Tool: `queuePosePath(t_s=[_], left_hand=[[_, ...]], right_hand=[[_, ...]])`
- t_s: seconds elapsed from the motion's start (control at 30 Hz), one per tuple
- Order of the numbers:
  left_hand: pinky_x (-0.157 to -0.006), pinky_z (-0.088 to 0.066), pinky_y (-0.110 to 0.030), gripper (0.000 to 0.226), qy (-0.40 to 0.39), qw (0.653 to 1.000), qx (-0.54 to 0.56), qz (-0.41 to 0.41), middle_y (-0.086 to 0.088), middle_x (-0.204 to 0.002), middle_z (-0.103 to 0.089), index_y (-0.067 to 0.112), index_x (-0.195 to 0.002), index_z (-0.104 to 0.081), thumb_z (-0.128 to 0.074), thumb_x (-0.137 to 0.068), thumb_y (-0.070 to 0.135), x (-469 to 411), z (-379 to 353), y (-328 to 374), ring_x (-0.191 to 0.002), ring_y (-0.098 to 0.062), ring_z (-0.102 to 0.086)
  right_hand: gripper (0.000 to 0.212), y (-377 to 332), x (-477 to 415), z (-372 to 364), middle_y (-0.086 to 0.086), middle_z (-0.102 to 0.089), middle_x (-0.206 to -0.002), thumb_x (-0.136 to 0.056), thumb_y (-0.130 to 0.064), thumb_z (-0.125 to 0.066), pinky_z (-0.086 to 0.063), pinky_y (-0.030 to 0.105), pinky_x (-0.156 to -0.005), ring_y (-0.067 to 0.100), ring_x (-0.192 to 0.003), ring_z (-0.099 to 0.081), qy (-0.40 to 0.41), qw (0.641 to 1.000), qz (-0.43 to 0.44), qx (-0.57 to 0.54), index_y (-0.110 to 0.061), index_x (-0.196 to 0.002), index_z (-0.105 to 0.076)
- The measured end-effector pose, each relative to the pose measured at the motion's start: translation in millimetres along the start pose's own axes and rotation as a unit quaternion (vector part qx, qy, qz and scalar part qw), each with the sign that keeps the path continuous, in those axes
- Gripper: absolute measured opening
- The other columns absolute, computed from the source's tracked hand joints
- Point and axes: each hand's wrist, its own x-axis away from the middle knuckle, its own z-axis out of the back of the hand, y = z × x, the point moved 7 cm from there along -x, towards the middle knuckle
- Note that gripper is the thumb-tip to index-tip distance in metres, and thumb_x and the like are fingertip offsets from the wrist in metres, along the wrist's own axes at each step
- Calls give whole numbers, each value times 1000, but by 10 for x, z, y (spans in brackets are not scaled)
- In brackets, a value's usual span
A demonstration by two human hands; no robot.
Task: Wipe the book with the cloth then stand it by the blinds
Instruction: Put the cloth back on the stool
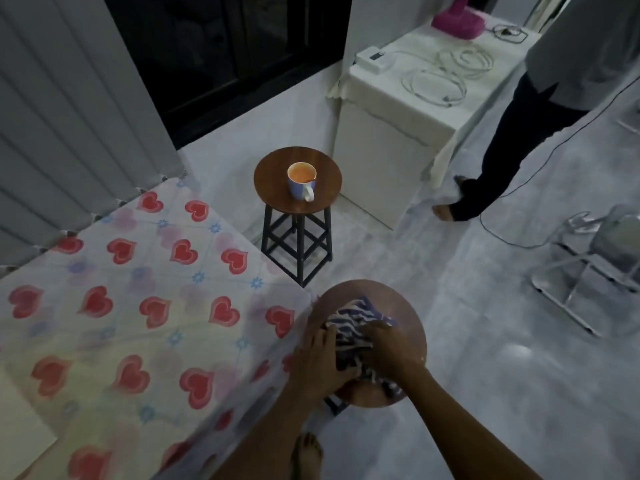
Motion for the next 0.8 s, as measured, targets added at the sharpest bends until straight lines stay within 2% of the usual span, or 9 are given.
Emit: queuePosePath(t_s=[0.17,0.3,0.37,0.43,0.53,0.6,0.73,0.8], left_hand=[[-116,-30,-49,107,-1,1000,0,2,-4,-165,-23,26,-160,-12,-59,-77,75,57,-16,-138,-149,-26,-28],[-116,-31,-54,108,-7,1000,-1,20,-5,-165,-23,25,-160,-9,-59,-78,75,93,67,-247,-149,-30,-29],[-115,-33,-52,106,-2,999,22,38,-5,-163,-30,26,-159,-13,-60,-78,75,161,190,-334,-147,-30,-33],[-115,-36,-51,99,29,996,48,71,-6,-159,-38,23,-157,-21,-58,-81,73,284,413,-514,-143,-29,-39],[-116,-36,-44,79,114,990,-4,85,-6,-152,-48,21,-153,-31,-50,-91,68,542,903,-908,-138,-25,-47],[-114,-38,-46,79,143,978,23,148,-7,-152,-46,20,-154,-29,-52,-92,65,803,1247,-1333,-137,-28,-46],[-109,-44,-43,86,210,935,111,266,-5,-154,-45,21,-154,-28,-55,-88,69,1577,1783,-2254,-136,-27,-49],[-110,-43,-41,90,248,899,159,325,-4,-154,-45,21,-155,-28,-54,-86,73,2029,1916,-2680,-137,-27,-49]], right_hand=[[47,-41,-6,-76,4,-48,-154,-99,-34,-56,-46,41,-111,26,-138,-49,-12,999,3,40,-26,-146,-52],[45,-320,-40,55,3,-51,-152,-100,-37,-55,-42,41,-115,24,-138,-49,24,997,43,56,-24,-143,-54],[35,-616,-93,126,6,-66,-134,-100,-35,-54,-53,41,-101,25,-119,-64,47,995,62,69,-20,-129,-64],[29,-1060,-191,176,9,-70,-119,-98,-33,-55,-58,42,-88,28,-102,-68,55,991,88,80,-16,-120,-66],[33,-1972,-351,153,9,-64,-127,-100,-35,-54,-56,44,-94,28,-110,-64,57,971,197,119,-19,-129,-59],[35,-2619,-383,122,9,-64,-126,-99,-34,-58,-57,44,-91,28,-109,-64,70,954,259,136,-20,-131,-59],[36,-3894,-253,-81,9,-67,-122,-100,-35,-59,-60,41,-82,29,-103,-66,82,898,389,190,-17,-131,-61],[36,-4494,-170,-260,9,-66,-123,-101,-35,-54,-59,41,-82,30,-105,-65,68,876,432,203,-18,-132,-60]])
